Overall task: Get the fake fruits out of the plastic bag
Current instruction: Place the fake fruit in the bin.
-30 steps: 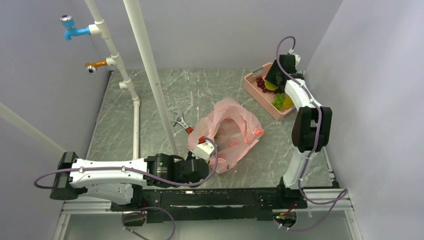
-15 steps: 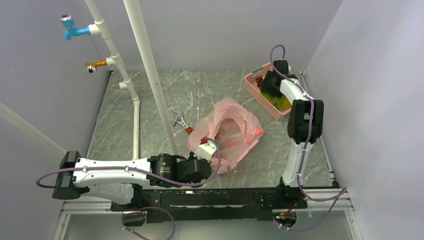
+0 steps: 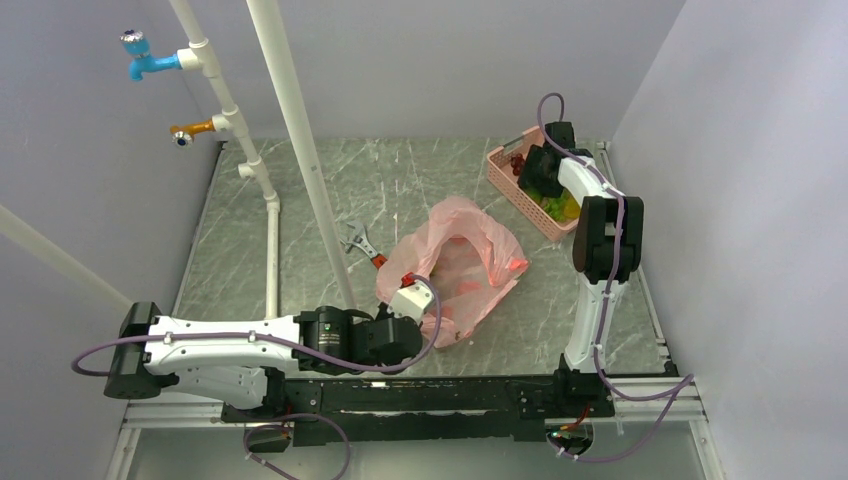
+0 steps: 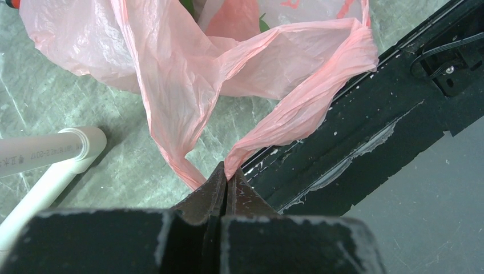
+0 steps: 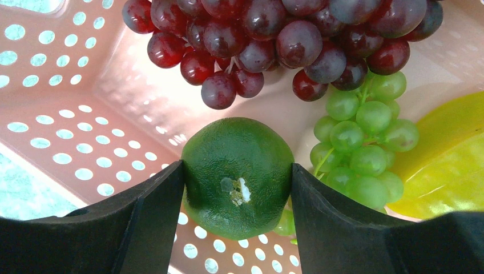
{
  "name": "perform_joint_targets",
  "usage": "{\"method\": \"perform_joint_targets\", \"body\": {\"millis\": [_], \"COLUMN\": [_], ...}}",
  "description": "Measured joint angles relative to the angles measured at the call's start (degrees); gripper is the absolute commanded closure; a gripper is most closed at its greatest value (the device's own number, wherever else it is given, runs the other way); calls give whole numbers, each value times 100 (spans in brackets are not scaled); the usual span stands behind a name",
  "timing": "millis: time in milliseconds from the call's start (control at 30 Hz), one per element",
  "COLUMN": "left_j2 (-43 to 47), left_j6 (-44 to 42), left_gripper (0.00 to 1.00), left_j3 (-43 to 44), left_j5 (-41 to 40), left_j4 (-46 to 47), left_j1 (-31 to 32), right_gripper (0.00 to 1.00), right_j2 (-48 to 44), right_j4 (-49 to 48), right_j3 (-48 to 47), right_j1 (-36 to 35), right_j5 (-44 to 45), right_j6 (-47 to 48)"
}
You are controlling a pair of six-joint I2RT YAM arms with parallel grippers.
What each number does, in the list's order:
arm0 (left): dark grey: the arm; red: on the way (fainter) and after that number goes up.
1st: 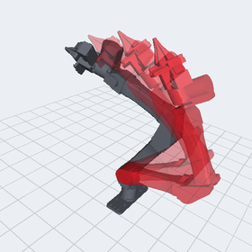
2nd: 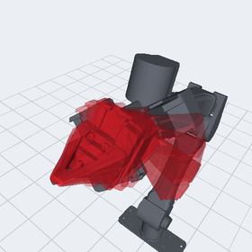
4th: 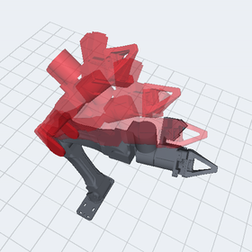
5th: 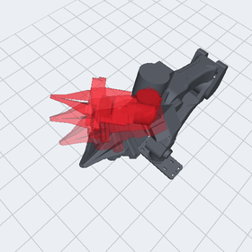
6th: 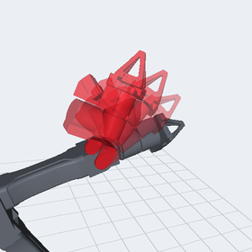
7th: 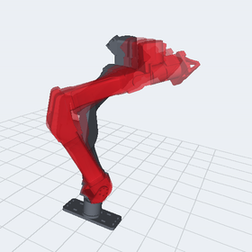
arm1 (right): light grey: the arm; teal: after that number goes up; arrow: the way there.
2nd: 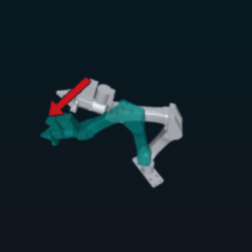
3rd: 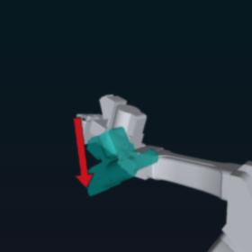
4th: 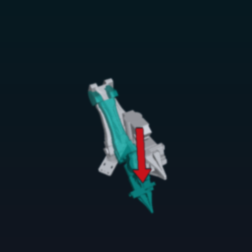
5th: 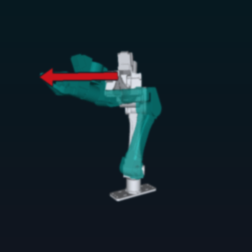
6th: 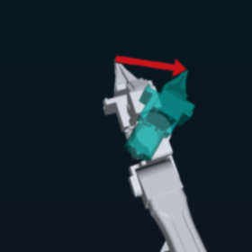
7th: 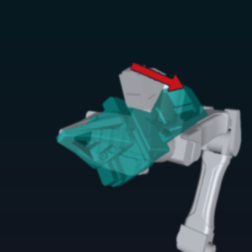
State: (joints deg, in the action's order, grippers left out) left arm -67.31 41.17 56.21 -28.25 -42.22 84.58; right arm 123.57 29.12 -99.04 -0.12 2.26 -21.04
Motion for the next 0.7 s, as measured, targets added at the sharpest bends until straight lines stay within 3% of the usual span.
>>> {"method": "perform_joint_targets", "body": {"millis": [200, 533, 700], "left_j2": [111, 184, 184], "left_j6": [24, 22, 26], "left_gripper": [100, 100, 100], "left_j3": [0, 0, -4], "left_j5": [17, 20, 33], "left_j4": [0, 0, 20], "left_j1": [0, 0, 0], "right_gripper": [24, 23, 23], "right_j2": [-26, -763, -1622], "right_j4": [-2, 15, -369], "right_j3": [42, 428, 1331], "right_j1": [0, -7, -7], "right_j5": [-46, -197, -385], "right_j6": [7, 9, -70]}}
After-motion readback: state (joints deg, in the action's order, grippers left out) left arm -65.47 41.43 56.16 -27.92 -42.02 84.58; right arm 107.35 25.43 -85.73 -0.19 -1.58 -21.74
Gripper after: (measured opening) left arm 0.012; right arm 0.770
